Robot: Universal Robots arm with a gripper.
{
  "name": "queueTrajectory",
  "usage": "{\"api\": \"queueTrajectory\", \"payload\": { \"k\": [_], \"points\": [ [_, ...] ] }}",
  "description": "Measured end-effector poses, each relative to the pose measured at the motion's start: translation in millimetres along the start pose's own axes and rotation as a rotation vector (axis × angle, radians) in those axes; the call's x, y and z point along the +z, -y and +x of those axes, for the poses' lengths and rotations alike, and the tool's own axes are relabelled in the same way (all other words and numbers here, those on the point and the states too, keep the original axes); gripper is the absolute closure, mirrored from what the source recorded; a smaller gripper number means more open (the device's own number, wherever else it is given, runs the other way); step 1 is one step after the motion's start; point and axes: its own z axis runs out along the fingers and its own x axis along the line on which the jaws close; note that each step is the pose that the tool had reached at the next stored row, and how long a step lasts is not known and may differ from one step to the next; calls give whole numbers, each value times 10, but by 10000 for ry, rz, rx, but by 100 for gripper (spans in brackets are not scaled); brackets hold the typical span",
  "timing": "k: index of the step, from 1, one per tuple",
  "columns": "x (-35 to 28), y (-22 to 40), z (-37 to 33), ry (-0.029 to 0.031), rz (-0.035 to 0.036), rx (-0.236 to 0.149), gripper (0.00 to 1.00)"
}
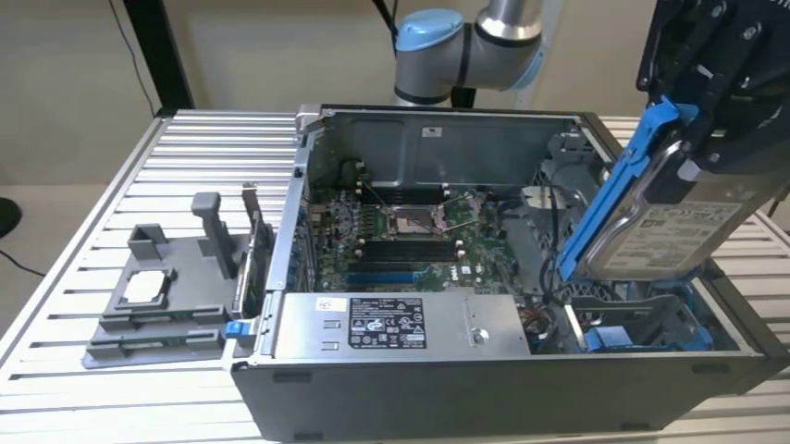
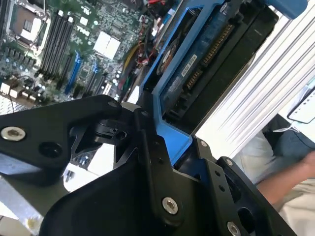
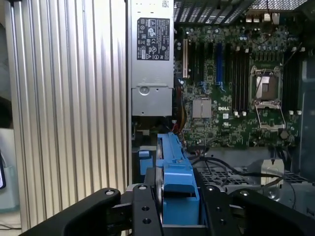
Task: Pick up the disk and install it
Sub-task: 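Pick up the disk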
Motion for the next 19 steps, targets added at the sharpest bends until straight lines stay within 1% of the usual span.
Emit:
{"api": "queueTrajectory", "payload": {
  "k": [2, 4, 8, 10, 12, 16, 19],
  "points": [
    [11, 60, 1, 1, 0, 0, 100],
    [21, 92, 0, -2, 0, 0, 100],
    [23, 96, 0, 4, 0, 1, 100],
    [39, 98, 1, -1, 0, 0, 100],
    [67, 100, 2, 1, 27, -2, 100],
    [114, 106, 4, 3, 127, -6, 100],
    [155, 126, 5, 0, 162, -8, 100]
  ]
}}
